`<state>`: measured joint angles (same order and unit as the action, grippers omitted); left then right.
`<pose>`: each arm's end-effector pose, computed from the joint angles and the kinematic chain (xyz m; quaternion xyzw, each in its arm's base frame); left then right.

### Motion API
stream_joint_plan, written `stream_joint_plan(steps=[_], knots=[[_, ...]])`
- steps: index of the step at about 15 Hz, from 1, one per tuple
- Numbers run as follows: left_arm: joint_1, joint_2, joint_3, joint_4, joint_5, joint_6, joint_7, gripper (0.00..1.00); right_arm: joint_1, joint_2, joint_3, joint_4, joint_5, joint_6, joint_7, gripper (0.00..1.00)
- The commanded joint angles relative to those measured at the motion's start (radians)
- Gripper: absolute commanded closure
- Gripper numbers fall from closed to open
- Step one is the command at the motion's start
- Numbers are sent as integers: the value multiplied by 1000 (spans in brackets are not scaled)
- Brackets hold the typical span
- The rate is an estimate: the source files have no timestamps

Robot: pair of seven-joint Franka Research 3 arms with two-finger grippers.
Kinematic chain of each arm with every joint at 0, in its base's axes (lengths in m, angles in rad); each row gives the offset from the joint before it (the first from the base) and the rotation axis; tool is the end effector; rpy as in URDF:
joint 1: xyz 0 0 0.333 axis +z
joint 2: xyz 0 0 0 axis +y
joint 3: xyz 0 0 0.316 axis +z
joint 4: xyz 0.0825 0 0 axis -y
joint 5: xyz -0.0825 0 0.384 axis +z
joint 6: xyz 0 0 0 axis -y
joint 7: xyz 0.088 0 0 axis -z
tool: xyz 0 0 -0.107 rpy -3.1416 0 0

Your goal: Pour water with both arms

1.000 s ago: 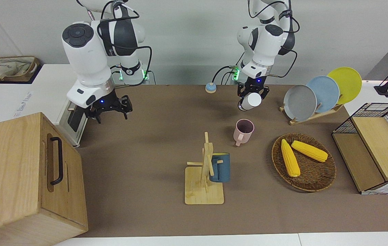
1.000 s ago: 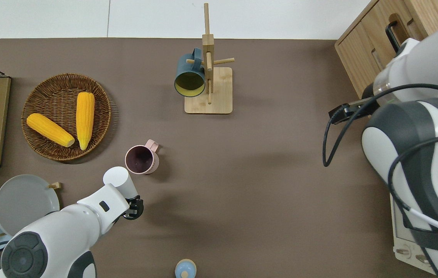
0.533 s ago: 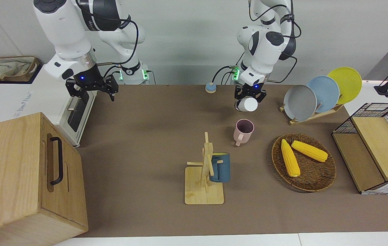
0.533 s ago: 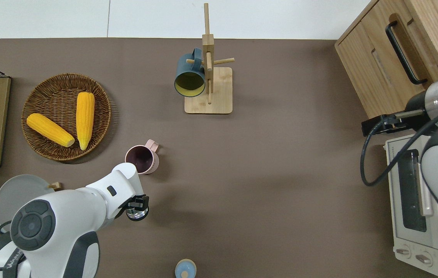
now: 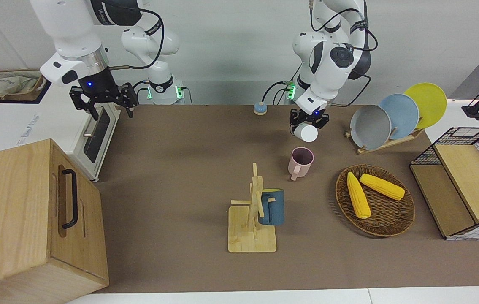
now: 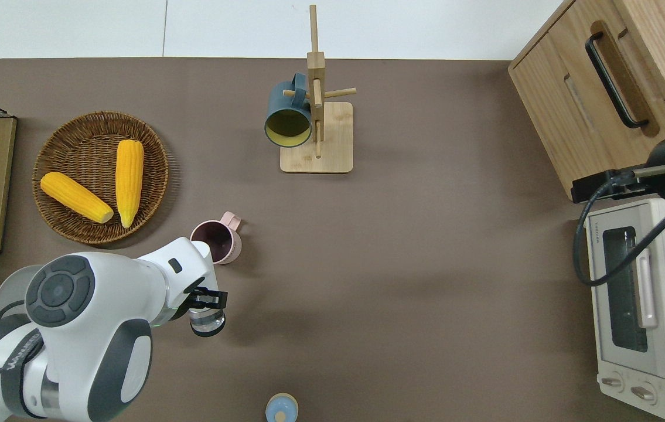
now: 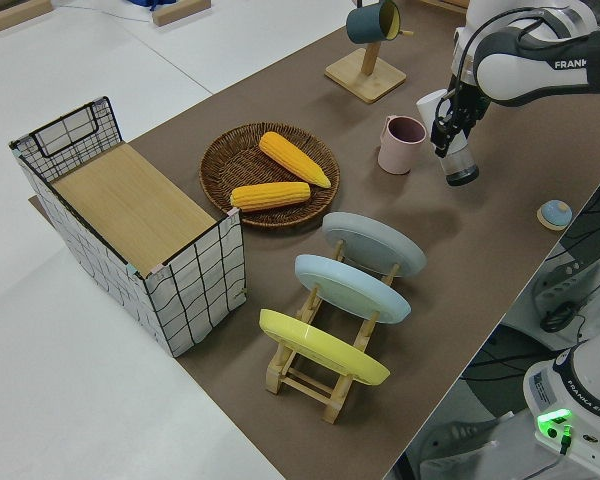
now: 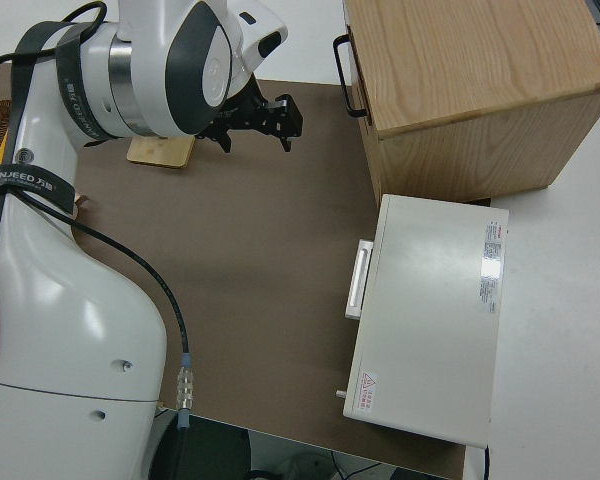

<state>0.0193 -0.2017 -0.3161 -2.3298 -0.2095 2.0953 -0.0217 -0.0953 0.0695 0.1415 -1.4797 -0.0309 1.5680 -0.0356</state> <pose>0.4487 -0.1500 0.4117 0.9950 -0.0793 -0.0283 0.0546 0.5758 0.0202 0.6284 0.9991 0.0405 0.0098 0.0105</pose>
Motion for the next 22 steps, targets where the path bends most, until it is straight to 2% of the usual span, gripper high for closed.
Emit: stream_joint_plan(steps=[1, 9, 22], knots=[[5, 51, 5, 102, 48, -93, -40, 1000, -3, 0, 23, 10, 12, -16, -18, 13], [24, 108, 5, 194, 76, -234, -50, 1000, -3, 0, 23, 10, 25, -14, -20, 13], [22, 108, 3, 204, 88, -261, -66, 1000, -3, 0, 23, 10, 23, -14, -18, 13]])
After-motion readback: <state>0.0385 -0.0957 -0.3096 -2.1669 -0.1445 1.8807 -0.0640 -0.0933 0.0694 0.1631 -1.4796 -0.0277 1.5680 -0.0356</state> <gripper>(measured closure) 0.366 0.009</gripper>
